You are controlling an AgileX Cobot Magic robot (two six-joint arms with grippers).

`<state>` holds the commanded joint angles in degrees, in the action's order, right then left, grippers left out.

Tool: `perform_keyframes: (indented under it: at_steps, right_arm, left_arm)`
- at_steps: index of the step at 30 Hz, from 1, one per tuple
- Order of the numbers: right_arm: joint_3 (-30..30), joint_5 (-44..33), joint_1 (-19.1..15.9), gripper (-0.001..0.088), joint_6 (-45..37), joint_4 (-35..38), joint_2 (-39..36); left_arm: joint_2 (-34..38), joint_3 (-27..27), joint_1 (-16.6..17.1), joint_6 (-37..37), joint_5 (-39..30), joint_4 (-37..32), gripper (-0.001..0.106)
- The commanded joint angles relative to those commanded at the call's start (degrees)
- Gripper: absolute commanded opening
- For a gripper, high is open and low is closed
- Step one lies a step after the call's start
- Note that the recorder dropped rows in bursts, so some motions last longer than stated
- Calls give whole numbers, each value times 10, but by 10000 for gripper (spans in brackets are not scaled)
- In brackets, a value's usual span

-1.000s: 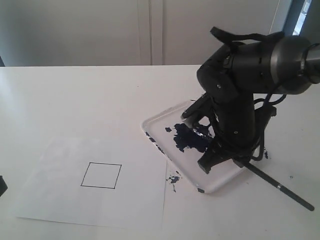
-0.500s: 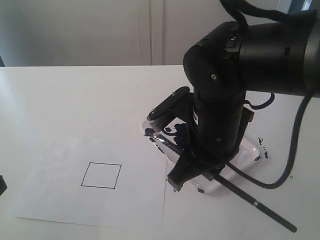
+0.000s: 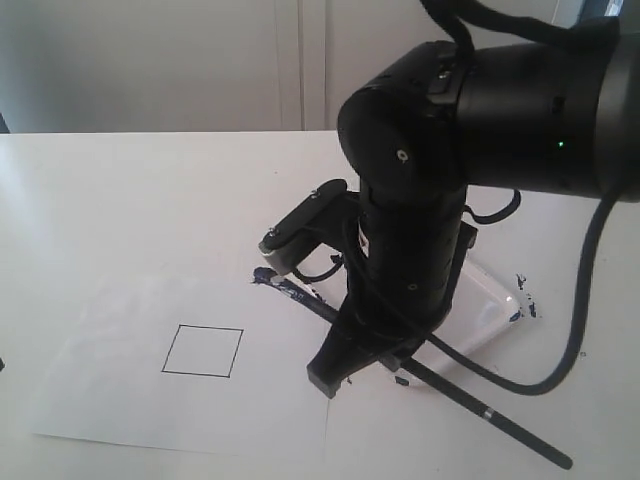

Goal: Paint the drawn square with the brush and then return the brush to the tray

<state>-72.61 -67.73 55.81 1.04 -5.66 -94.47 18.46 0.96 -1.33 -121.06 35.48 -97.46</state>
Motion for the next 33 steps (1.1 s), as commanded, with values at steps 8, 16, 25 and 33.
perform_keyframes:
  at_steps: [8, 16, 25, 33]
  right_arm:
    - [-23, -2, 29, 0, -10, 8, -2]
    - [-23, -15, 31, 0, -10, 8, -25]
    - [-42, -22, 31, 0, -24, 8, -66]
    - [-93, -22, 52, 0, -24, 5, -97]
  left_arm:
    - [152, 83, 0, 0, -16, -25, 0]
    - [363, 158, 0, 12, -2, -25, 0]
    - [522, 199, 0, 31, 18, -25, 0]
    - [610, 217, 0, 27, 19, -25, 0]
